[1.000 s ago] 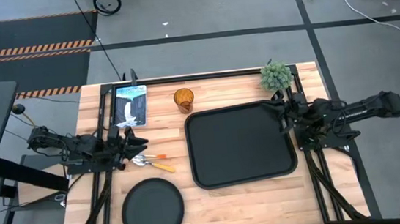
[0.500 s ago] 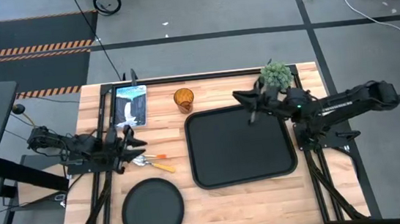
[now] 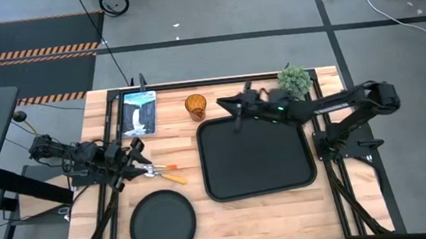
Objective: Pick and place plate/cup/fork/spoon on tray
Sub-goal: Put the yellow cup on the top right of the black tray
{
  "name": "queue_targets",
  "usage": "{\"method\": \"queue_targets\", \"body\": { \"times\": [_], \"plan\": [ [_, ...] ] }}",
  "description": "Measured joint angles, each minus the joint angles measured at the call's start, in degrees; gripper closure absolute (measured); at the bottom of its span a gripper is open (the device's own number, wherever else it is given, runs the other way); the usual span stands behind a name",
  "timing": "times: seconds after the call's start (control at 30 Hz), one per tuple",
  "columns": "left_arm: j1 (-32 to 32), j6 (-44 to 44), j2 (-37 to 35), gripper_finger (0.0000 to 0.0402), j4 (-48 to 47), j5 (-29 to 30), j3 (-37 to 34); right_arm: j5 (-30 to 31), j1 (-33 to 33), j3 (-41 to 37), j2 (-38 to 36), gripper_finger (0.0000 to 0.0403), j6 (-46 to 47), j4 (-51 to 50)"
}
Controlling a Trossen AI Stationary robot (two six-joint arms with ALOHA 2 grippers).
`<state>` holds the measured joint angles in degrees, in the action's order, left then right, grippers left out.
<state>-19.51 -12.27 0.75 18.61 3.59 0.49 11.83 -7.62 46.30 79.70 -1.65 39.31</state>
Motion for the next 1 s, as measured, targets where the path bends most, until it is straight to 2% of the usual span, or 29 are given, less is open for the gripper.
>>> {"method": "queue_targets", "body": {
  "times": [0.17,0.27,0.43,0.53,0.67,0.8,1.0],
  "plan": [
    [-0.02,-0.1,0.0,0.026,-0.54,4.99,-0.01,-0.02,-2.44,9.88,6.61,0.0363,-2.44,-10.12],
    [0.02,0.11,0.0,0.026,-1.59,13.23,0.0,-1.4,-3.76,13.76,9.73,0.0363,-3.96,-13.59],
    [0.07,0.14,0.02,0.026,-5.37,29.99,0.0,-7.43,-7.37,18.7,13.53,0.0363,-4.81,-22.78],
    [0.07,0.12,0.05,0.026,-6.62,36.07,0.0,-11.32,-9.95,21.72,15.75,0.0363,-3.19,-29.19],
    [0.09,0.1,0.04,0.026,-6.54,37.18,0.0,-14.5,-12.73,25.35,19.01,0.0363,-1.6,-36.55],
    [0.78,-0.08,0.93,0.026,-6.55,37.46,0.0,-14.86,-14.16,29.03,22.56,0.0362,-1.53,-43.04],
    [3.66,0.04,4.8,0.026,-7.23,44.4,0.0,-14.65,-15.29,37.51,28.27,0.0328,-2.87,-51.92]
  ]
}}
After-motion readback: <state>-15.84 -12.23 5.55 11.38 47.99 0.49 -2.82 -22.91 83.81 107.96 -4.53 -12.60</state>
